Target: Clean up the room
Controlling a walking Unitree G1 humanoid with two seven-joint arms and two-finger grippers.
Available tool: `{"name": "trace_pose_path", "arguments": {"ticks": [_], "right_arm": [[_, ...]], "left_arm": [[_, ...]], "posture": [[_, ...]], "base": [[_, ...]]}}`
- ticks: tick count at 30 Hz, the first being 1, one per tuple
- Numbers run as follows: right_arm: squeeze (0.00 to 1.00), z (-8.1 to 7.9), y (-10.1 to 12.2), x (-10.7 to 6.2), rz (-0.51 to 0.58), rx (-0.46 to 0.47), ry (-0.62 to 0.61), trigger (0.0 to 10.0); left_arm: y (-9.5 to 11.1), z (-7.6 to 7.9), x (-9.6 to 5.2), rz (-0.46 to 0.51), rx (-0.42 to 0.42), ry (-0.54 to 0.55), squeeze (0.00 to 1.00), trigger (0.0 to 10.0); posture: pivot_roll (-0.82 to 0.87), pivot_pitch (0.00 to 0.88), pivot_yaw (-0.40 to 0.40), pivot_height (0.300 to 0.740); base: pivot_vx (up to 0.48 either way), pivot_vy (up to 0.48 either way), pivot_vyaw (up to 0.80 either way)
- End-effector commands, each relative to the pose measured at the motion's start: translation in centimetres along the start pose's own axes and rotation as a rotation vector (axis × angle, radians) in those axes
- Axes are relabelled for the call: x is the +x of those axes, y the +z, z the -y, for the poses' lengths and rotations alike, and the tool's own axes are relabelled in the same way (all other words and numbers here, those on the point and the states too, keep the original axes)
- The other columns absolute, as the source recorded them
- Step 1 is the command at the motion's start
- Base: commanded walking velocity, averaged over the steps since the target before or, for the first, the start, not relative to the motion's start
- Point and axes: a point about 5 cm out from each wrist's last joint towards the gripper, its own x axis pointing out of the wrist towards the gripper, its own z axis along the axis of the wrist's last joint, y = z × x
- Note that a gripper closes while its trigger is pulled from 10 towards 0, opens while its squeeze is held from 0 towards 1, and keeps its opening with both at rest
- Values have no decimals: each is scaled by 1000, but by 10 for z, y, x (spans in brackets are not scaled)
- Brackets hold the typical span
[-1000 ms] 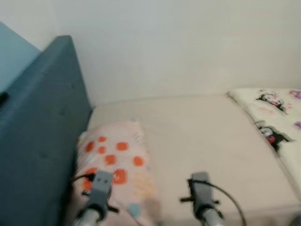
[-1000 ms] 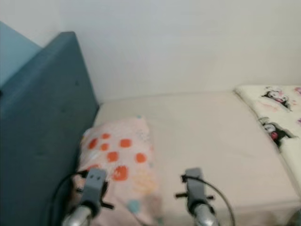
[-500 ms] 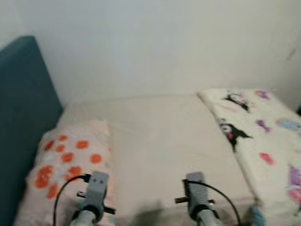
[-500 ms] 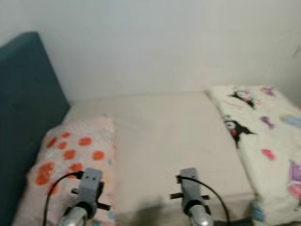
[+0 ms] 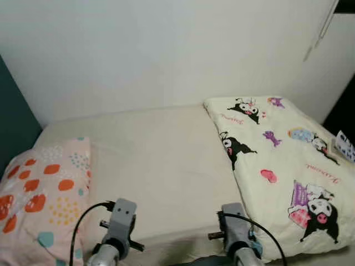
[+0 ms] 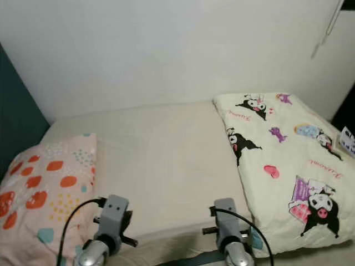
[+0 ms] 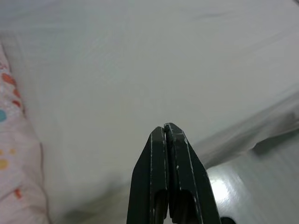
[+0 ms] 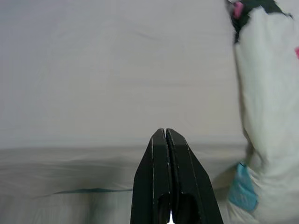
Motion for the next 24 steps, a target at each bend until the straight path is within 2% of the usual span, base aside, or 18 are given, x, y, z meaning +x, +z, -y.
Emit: {"name": "trace_pose_path", "arguments": {"ticks": [1,15,21,24], "right_arm": [[0,-5,-3,-1,-6,9,8,10000],[0,-4,-3,-1,-8,11,1,10000],[0,-3,-2,0,-5,15,0,10000],[0,-4,-2,1,-4,32,-1,10000]], "left_arm": [[-7,-5,-3,-38,25,9,0,10000],[-7,-7,-2,-42,52,5,0,10000],[-15,-11,-4,-54,-7,41,0,10000],[-21,-13,-6,-70,-9,50,0,10000]], "posture": [[5,92,0,740],[5,95,7,740],[3,100,4,740],[5,91,8,740]], "base": [[0,480,0],[0,34,0],[0,0,0],[0,0,0]]}}
